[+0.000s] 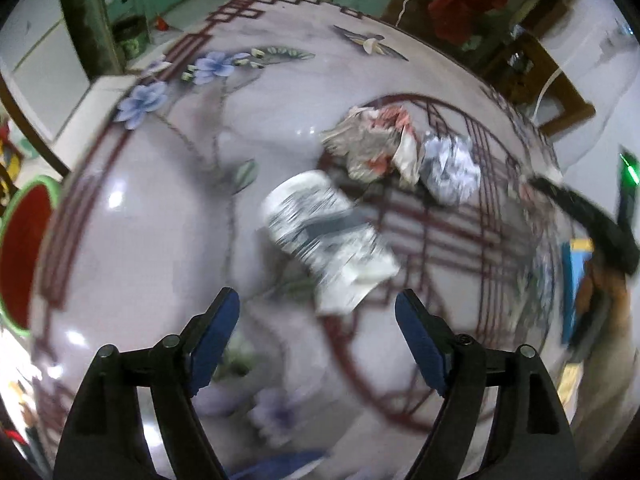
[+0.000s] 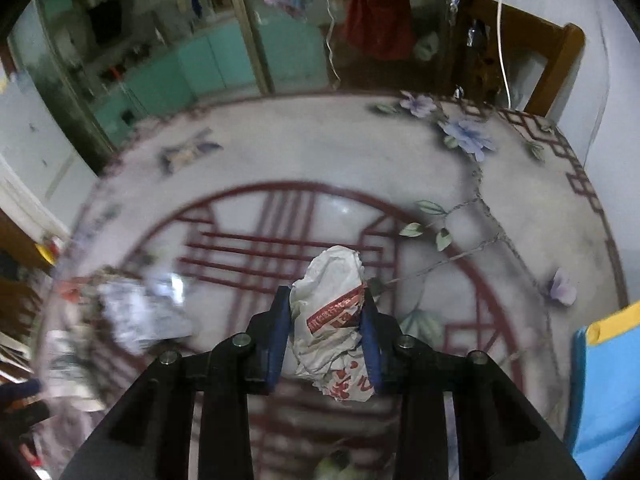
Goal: Collect trash
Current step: 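Grasp the black-and-white paper cup with the left tool while the right tool grasps the red-printed white bag, then carry the paper cup and white bag with both tools over the red bin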
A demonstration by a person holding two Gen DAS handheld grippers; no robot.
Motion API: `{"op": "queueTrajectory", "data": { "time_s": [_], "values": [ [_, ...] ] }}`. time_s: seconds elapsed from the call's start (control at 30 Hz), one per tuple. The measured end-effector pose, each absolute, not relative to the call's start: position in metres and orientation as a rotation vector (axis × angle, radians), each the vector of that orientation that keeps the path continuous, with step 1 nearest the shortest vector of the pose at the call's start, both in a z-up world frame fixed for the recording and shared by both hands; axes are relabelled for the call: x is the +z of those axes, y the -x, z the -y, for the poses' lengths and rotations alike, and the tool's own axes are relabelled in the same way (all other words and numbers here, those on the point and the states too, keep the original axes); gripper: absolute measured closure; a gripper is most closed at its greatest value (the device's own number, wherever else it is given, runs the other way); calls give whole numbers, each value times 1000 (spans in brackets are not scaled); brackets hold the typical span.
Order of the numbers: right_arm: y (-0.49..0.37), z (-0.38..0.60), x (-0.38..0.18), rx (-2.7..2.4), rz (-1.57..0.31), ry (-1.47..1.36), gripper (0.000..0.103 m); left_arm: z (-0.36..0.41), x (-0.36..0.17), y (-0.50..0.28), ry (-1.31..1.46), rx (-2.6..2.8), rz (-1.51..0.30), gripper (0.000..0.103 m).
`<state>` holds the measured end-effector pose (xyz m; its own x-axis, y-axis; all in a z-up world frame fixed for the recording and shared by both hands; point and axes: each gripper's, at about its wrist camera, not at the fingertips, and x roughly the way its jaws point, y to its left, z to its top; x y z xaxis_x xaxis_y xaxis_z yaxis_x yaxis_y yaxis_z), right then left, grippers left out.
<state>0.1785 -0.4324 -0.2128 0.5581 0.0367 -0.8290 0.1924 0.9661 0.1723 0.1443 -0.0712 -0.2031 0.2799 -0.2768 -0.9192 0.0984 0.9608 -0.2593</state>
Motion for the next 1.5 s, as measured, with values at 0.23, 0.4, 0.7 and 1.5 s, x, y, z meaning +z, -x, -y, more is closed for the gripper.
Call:
{"op": "queueTrajectory", "data": {
  "time_s": [0.23,0.4,0.7,1.5],
  "values": [
    [-136,404,-199,22,-922,-367,73,88,-232,-168,290,-154,-1296,44],
    [-120,387,-208,50,-939,-386,73,90,-228,-164,298,-146,-1271,54],
    [-97,379,-197,44,-930,-366,73,82,-190,-151,203,-159,-1181,56],
    [-21,280,-136,32,-865,-377,73,-19,-133,-91,197,-175,-1051,55]
  ]
}}
